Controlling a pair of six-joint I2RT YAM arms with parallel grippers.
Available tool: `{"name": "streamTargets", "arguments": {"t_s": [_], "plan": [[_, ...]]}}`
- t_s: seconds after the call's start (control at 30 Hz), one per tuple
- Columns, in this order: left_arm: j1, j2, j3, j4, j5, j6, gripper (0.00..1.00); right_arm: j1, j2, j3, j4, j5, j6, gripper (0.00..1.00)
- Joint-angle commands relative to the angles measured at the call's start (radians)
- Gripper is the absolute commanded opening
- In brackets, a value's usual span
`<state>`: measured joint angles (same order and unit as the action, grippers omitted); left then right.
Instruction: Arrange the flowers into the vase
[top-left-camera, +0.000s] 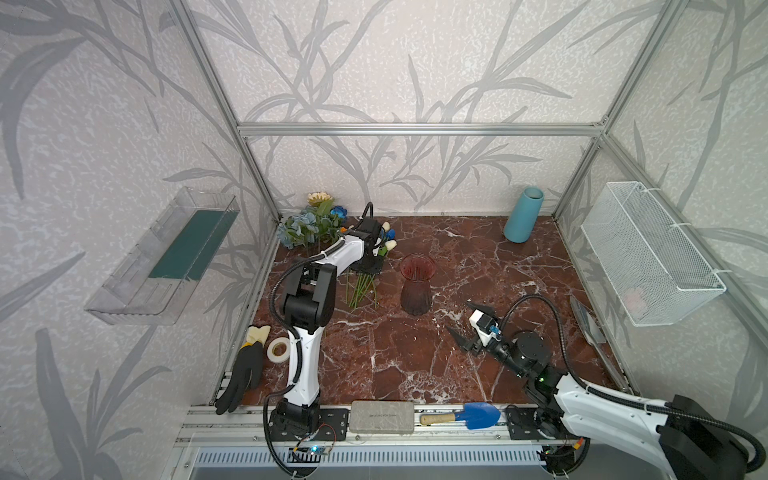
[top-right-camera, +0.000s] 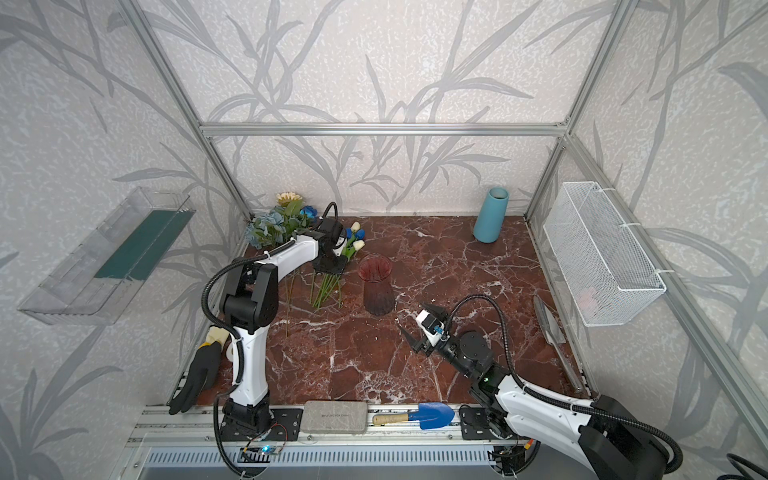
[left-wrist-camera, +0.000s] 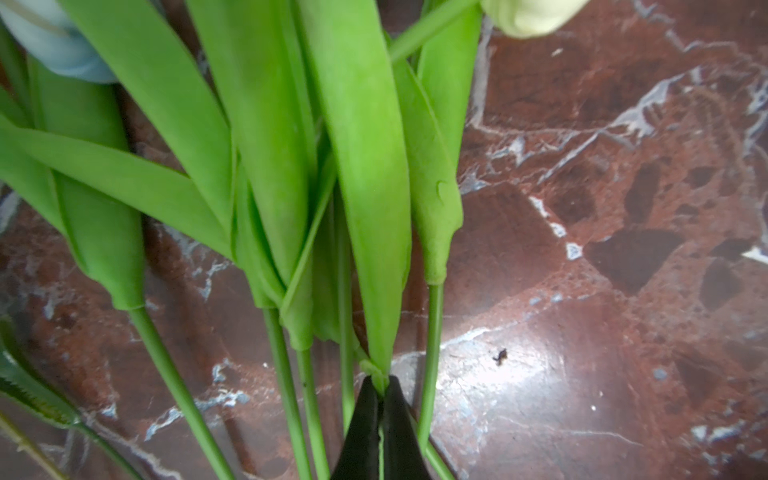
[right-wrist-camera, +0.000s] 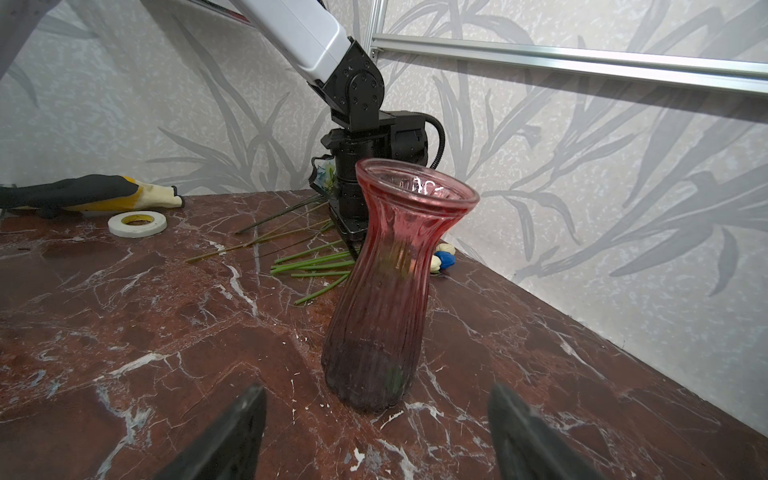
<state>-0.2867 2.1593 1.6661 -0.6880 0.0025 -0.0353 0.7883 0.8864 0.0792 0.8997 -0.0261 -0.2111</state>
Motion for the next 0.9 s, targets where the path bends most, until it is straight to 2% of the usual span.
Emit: {"name": "streamTargets", "arguments": {"t_s": [0.0, 0.13, 0.37, 0.47, 0.5, 0.6, 0.7, 0.8, 0.87], "plan": [[0.001, -0.053, 0.025, -0.050, 0.007, -0.038, 0.00, 0.005, -0.009, 0.022, 0.015, 0.003, -0.004, 0.84], [0.001, -0.105, 0.029, -0.074, 0.050, -0.059, 0.00, 0.004, -0.012, 0.021, 0.016, 0.003, -0.002, 0.84], [0.041, -0.173, 0.008, -0.069, 0.332, -0.100, 0.00, 0.005, -0.024, 0.018, 0.011, 0.005, -0.002, 0.84], [0.084, -0.209, -0.044, 0.032, 0.520, -0.168, 0.00, 0.004, -0.022, 0.019, 0.011, 0.005, -0.003, 0.84], [0.091, -0.215, -0.047, 0.042, 0.538, -0.184, 0.00, 0.005, -0.021, 0.020, 0.012, 0.005, -0.003, 0.84], [0.082, -0.265, -0.058, 0.049, 0.466, -0.156, 0.00, 0.005, -0.020, 0.019, 0.012, 0.002, -0.002, 0.84], [0.073, -0.373, -0.145, 0.154, 0.429, -0.141, 0.00, 0.005, -0.020, 0.019, 0.010, 0.006, -0.004, 0.84], [0.066, -0.510, -0.279, 0.341, 0.425, -0.149, 0.00, 0.005, -0.020, 0.019, 0.011, 0.008, -0.004, 0.84], [0.052, -0.618, -0.400, 0.527, 0.428, -0.153, 0.00, 0.005, -0.014, 0.021, 0.014, 0.007, -0.002, 0.84]]}}
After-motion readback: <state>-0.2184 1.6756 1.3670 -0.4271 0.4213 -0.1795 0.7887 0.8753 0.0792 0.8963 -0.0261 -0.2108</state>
